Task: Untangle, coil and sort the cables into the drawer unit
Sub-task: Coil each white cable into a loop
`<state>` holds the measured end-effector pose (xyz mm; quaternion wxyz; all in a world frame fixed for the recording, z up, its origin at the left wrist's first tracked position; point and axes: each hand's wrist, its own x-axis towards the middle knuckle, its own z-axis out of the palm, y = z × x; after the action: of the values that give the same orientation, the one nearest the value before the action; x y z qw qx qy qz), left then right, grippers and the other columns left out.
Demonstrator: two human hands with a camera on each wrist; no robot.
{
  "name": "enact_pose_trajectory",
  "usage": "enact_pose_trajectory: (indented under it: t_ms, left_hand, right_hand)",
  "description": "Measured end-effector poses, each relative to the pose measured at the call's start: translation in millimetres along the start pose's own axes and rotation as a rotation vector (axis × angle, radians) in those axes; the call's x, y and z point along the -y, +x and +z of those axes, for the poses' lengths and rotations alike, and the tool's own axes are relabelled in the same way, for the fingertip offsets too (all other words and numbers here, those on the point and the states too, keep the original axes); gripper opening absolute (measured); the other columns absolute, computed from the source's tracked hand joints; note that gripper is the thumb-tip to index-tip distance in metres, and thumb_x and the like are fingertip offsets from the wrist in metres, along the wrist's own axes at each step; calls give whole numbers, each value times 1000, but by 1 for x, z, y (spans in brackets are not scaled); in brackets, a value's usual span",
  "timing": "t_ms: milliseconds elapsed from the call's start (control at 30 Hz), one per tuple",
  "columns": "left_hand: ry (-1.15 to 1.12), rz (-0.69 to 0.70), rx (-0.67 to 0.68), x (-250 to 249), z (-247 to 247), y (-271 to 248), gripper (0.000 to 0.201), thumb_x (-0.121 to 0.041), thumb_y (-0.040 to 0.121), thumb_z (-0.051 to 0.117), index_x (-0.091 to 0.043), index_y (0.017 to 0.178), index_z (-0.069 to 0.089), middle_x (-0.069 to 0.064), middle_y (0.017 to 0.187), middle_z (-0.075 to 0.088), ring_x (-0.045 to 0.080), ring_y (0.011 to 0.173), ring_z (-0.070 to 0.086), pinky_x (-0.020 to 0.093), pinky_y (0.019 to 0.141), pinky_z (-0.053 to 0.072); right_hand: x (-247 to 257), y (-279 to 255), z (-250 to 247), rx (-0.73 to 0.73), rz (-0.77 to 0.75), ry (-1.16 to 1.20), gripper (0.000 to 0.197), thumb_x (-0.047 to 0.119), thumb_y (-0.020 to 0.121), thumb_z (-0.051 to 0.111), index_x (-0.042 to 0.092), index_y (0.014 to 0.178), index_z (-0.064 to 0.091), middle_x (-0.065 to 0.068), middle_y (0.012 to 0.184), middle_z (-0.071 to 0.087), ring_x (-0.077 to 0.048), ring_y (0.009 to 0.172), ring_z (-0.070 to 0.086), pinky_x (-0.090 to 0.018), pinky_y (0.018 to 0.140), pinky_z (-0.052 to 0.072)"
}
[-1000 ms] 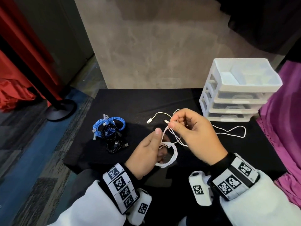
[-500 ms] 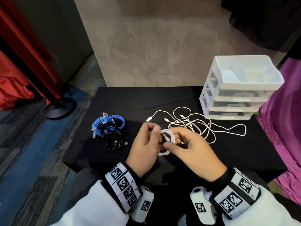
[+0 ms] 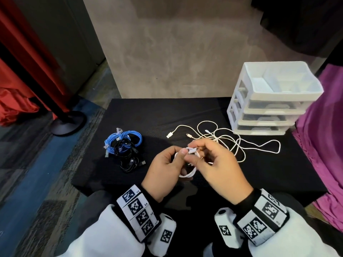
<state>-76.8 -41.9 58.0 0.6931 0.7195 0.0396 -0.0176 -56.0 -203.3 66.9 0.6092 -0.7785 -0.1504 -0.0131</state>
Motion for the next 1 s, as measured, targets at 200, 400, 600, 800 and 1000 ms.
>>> enact_pose_trajectory:
  t_ms: [200, 400, 600, 800, 1000]
  left_hand:
    - [-173, -54, 199, -7, -5, -3, 33, -27, 108, 46, -4, 102, 69, 7, 83, 55, 18, 73, 53, 43, 77, 60]
    - [-102, 21, 222, 4, -19, -1, 23, -9, 100, 59, -6, 121, 69, 7, 95, 74, 14, 82, 66, 32, 82, 59]
    - [195, 159, 138, 24, -38, 6, 20, -20, 92, 75, -24, 112, 77, 0, 95, 77, 17, 91, 73, 43, 91, 58]
    - [329, 253, 119, 31, -37, -1, 16, -23, 96, 71, -26, 112, 76, -9, 100, 77, 15, 95, 73, 38, 89, 57]
    - [471, -25, -230, 58, -105, 32, 10, -33, 95, 70, -28, 99, 77, -12, 84, 77, 8, 81, 72, 36, 85, 58]
  right_hand:
    - [0, 9, -6, -42, 273, 420, 11, 15, 97, 70, 8, 89, 74, -16, 83, 75, -27, 71, 67, -35, 73, 59]
    - [-7, 13, 1, -75, 453, 641, 11, 12, 100, 65, 2, 98, 67, -15, 81, 66, -18, 64, 60, -35, 68, 60]
    - [-14, 14, 12, -36, 630, 757, 15, 15, 101, 64, 2, 93, 67, -12, 73, 58, -14, 57, 54, -27, 51, 57]
    - [-21, 17, 16, 56, 691, 764, 22, 21, 101, 65, 0, 107, 68, -9, 68, 60, -12, 50, 57, -28, 49, 57]
    - [-45, 24, 0, 120, 642, 561, 36, 30, 97, 66, 10, 126, 66, -13, 108, 71, -24, 96, 71, -44, 93, 58]
